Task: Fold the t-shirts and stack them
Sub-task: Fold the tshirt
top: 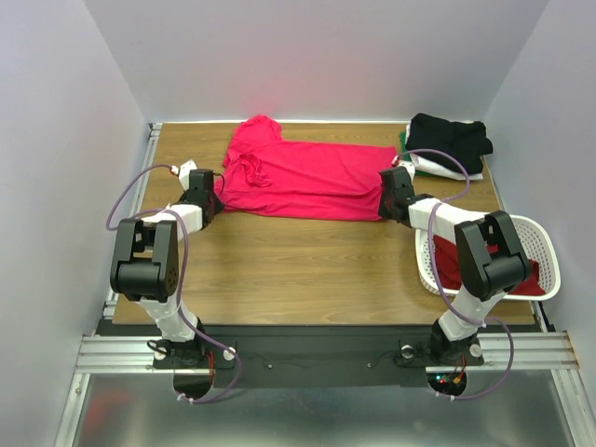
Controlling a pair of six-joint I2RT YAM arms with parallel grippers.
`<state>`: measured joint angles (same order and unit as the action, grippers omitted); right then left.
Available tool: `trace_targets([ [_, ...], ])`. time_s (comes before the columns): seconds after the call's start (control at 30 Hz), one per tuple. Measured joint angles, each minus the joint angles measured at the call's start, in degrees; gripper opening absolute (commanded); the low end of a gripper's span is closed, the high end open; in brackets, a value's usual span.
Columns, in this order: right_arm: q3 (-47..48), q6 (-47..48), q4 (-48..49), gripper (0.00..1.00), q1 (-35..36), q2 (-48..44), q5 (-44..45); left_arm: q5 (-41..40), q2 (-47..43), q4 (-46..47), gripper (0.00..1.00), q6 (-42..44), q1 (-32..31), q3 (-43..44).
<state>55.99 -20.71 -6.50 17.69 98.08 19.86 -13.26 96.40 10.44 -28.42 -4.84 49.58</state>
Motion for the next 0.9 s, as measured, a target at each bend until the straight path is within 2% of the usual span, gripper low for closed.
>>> trace_targets([
  [0.07, 0.0, 0.0, 0.0, 0.14, 0.0, 0.0, 0.0, 0.3, 0.7, -0.1, 0.18, 0.2, 0.0, 0.6],
  [0.13, 0.0, 0.0, 0.1, 0.14, 0.0, 0.0, 0.0, 0.6, 1.5, -0.1, 0.06, 0.3, 0.0, 1.2],
  [0.2, 0.0, 0.0, 0.1, 0.14, 0.0, 0.0, 0.0, 0.9, 2.2, -0.5, 0.00, 0.6, 0.0, 1.8],
  [0.37, -0.6, 0.0, 0.2, 0.12, 0.0, -0.4, 0.0, -0.3, 2.8, -2.4, 0.00, 1.4, 0.0, 2.8],
  [0.6, -0.6, 0.0, 0.2, 0.03, 0.0, -0.6, 0.1, -7.5, 0.1, -8.7, 0.00, 3.8, -0.3, 5.3],
  [0.9, -0.6, 0.0, 0.2, 0.02, 0.0, -0.6, 0.6, -17.5, -0.2, -13.9, 0.00, 7.6, -1.7, 9.1],
])
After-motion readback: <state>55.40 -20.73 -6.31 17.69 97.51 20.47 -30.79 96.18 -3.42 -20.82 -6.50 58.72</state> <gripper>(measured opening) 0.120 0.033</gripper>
